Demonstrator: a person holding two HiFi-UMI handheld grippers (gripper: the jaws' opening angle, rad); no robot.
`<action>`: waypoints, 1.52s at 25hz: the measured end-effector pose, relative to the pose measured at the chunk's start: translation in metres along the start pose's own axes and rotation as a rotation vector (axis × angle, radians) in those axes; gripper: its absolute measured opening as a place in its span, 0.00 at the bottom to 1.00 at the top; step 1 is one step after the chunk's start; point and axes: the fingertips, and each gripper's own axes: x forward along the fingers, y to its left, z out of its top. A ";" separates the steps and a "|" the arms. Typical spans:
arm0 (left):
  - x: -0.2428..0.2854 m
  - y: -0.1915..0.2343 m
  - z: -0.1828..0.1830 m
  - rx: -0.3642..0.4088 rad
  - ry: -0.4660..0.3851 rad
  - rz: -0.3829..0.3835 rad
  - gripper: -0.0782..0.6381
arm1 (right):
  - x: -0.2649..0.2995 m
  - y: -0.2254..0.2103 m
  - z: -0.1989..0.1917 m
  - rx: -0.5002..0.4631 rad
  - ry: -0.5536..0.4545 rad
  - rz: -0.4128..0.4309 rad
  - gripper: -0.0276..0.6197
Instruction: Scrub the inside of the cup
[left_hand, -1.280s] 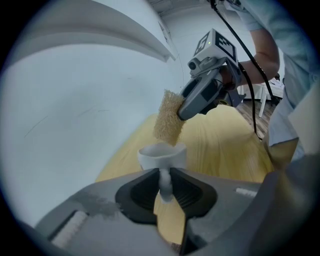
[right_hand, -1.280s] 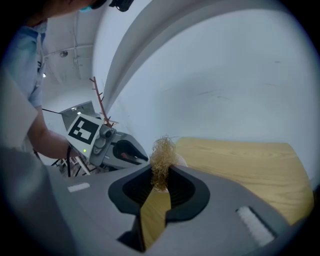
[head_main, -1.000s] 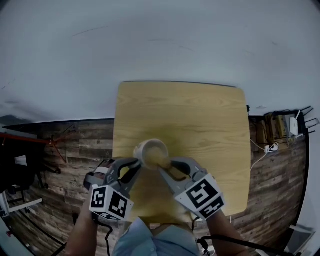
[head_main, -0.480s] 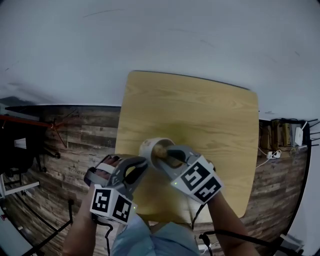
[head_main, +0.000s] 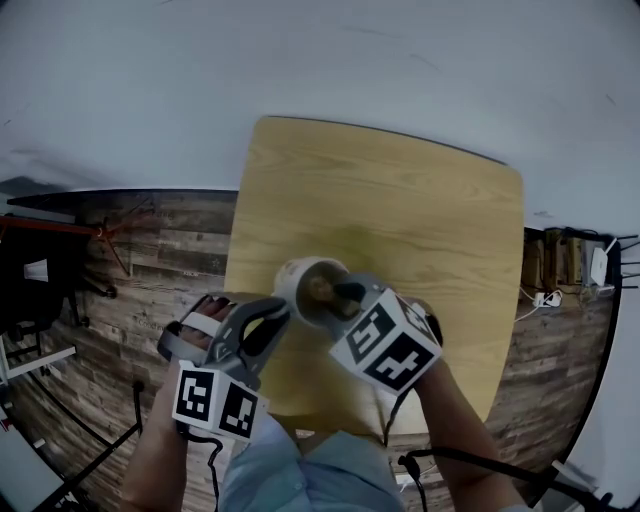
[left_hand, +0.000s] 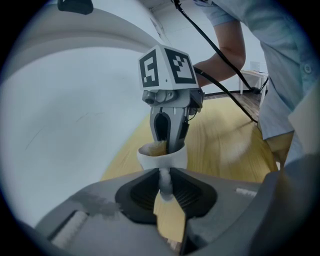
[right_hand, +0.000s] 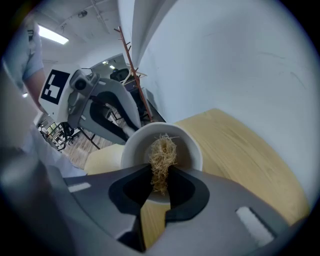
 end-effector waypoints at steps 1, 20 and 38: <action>0.001 0.000 -0.001 0.009 0.008 0.000 0.24 | -0.001 0.003 -0.002 -0.002 0.027 0.010 0.15; 0.007 -0.009 0.016 0.061 0.017 -0.027 0.24 | -0.026 0.010 0.012 0.098 -0.093 0.022 0.15; 0.006 -0.010 0.019 0.050 0.015 -0.027 0.24 | -0.042 -0.001 -0.016 0.152 -0.077 -0.072 0.15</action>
